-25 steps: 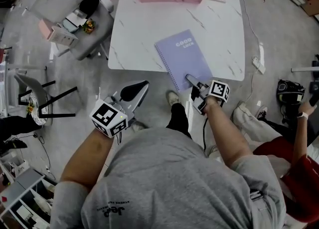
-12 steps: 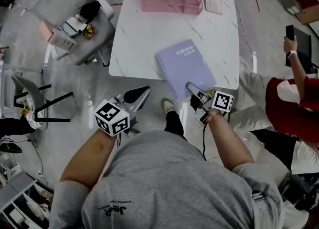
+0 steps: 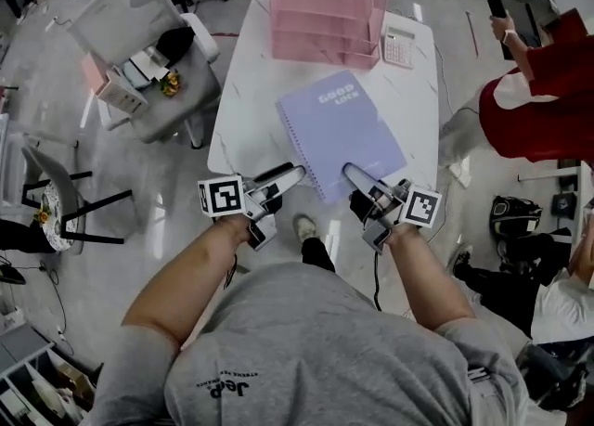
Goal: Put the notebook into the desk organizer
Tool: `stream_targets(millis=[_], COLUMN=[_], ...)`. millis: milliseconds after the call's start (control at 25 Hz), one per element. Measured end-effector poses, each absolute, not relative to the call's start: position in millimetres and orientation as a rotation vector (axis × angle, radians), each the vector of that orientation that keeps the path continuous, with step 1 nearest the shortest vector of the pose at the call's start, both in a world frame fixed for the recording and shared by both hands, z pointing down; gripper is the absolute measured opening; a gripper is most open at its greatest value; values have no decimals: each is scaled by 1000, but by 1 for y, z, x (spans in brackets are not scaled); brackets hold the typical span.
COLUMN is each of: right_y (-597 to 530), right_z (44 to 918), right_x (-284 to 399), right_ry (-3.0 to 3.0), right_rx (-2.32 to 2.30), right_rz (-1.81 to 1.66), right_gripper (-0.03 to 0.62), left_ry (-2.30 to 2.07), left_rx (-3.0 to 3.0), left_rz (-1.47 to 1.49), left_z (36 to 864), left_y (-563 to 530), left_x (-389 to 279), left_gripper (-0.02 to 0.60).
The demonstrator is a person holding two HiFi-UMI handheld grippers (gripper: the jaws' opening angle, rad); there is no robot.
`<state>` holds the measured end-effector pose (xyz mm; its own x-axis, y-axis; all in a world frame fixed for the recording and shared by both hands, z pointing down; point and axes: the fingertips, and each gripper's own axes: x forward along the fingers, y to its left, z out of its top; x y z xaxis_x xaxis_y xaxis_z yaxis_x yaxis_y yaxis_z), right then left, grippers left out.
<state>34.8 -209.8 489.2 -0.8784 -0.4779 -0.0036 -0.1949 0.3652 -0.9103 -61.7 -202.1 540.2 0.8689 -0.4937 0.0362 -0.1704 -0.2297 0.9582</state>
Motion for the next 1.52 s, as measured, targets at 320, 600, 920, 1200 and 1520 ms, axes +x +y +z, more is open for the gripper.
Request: stream_targets(millis=[320,600,920,1200,1520], right_y=[-242,-301,-346,-381,-416], right_z=[484,546,590,598,601], right_x=[1,7,5,6,-3], right_ry=[2363,2356,2228,2145,2008], right_rx=[-440,-600,-702,-794,-923], right_rz=[-1586,-1703,-1809,-1757,-1643], right_gripper=[31,31,31,31,31], left_ry=[-602,-745,-680,-556,-489], left_rx=[1898,1995,1932,1946,1968], left_rz=[-464,-115,27,147,243], left_z=[507,557,607,619,621], left_y=[-297,-357,-409,-452,-496], left_x=[-76,-75,-69,-61,-60], left_gripper=[227,107,107,109,110])
